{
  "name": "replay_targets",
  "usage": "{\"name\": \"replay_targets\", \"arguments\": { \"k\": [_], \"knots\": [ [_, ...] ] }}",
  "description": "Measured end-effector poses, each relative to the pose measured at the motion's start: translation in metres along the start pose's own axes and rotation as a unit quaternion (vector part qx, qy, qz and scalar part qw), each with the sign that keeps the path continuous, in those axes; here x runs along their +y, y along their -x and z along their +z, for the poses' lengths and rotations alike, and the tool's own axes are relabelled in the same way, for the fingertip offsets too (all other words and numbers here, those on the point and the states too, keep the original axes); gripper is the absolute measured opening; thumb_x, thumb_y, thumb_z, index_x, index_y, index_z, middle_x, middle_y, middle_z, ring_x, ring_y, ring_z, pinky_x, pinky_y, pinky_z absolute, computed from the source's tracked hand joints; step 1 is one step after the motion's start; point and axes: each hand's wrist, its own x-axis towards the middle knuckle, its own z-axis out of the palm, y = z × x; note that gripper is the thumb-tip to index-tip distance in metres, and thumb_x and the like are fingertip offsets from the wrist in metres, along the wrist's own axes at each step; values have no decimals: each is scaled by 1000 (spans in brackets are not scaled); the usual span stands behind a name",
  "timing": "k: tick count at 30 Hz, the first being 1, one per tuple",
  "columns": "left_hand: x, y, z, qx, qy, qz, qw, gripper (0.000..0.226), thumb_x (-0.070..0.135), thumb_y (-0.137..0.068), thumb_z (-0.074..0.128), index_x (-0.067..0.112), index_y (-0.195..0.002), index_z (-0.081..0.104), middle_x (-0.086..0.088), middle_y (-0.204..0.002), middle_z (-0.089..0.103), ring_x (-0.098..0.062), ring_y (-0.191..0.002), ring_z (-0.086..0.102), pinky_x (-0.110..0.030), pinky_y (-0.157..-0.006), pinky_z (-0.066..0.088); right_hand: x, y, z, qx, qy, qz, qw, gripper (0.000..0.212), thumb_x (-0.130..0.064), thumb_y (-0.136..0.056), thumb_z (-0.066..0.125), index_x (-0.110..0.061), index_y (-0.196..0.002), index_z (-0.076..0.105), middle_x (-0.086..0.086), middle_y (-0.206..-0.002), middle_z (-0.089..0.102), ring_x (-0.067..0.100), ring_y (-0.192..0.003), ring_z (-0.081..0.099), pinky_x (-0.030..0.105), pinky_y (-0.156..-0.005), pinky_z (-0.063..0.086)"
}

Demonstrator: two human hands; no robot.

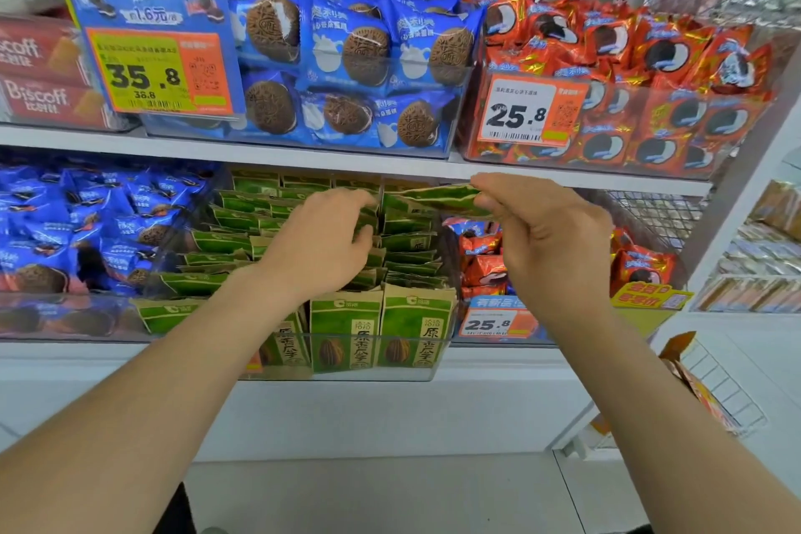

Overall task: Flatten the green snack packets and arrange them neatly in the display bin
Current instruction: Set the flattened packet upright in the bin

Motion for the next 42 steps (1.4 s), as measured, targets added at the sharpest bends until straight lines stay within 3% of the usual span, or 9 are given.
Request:
{"name": "replay_targets", "arguments": {
  "k": [9,13,16,21,26,32,36,39,42],
  "knots": [
    [-23,-23,14,-85,-72,-45,993,50,38,-106,55,25,-154,52,-5,-151,59,-32,-139,54,-64,-117,38,16,-10,63,-154,128,-137,970,33,8,-80,62,-16,-95,80,3,-88,78,33,-78,69,42,-69,53],
    [-23,-23,18,-83,-86,-43,992,40,40,-106,52,28,-143,61,-3,-146,60,-32,-138,50,-61,-116,38,8,-15,91,-242,158,-101,952,11,-10,-87,79,-18,-96,79,3,-80,74,33,-77,67,40,-74,52],
    [-24,-23,18,-99,-94,-50,989,38,42,-107,48,30,-140,64,-1,-155,50,-32,-146,37,-62,-119,28,3,-18,96,-278,178,-67,942,41,-5,-79,86,-17,-117,77,6,-93,77,34,-91,68,43,-81,51],
    [-23,-23,21,-153,-113,-45,981,47,50,-108,43,42,-155,48,0,-174,21,-30,-159,11,-63,-125,13,3,-26,94,-401,171,-16,900,76,13,-87,62,-27,-151,55,9,-126,72,37,-112,67,45,-87,54],
    [-23,-24,20,-166,-109,-54,978,48,51,-108,43,44,-156,45,1,-176,15,-30,-160,6,-63,-125,12,7,-33,120,-427,251,6,869,65,4,-93,59,-34,-146,60,8,-119,73,33,-116,66,44,-109,39],
    [-27,-21,20,-164,-114,-56,978,51,54,-108,39,43,-158,42,2,-176,14,-28,-161,5,-59,-125,13,17,-28,140,-476,257,3,841,47,-10,-95,62,-29,-138,64,4,-116,71,29,-116,63,47,-107,30],
    [-28,-21,19,-169,-120,-58,977,54,56,-108,38,40,-160,39,0,-176,15,-28,-161,6,-58,-125,13,23,-25,124,-498,85,92,858,58,-23,-91,58,-29,-149,53,8,-127,72,25,-114,66,46,-116,34],
    [-26,-21,18,-170,-131,-59,975,56,56,-108,39,36,-160,39,-3,-176,17,-29,-160,8,-58,-125,15,26,-20,103,-463,-54,135,874,56,-26,-82,76,-37,-133,54,-1,-103,75,-2,-60,57,26,-76,48],
    [-23,-21,16,-157,-129,-63,977,57,55,-106,44,34,-158,44,-4,-172,26,-29,-158,15,-57,-123,20,30,-19,98,-474,34,91,875,37,-36,-86,85,-36,-119,68,-3,-96,75,17,-87,70,32,-77,50]
  ]
}}
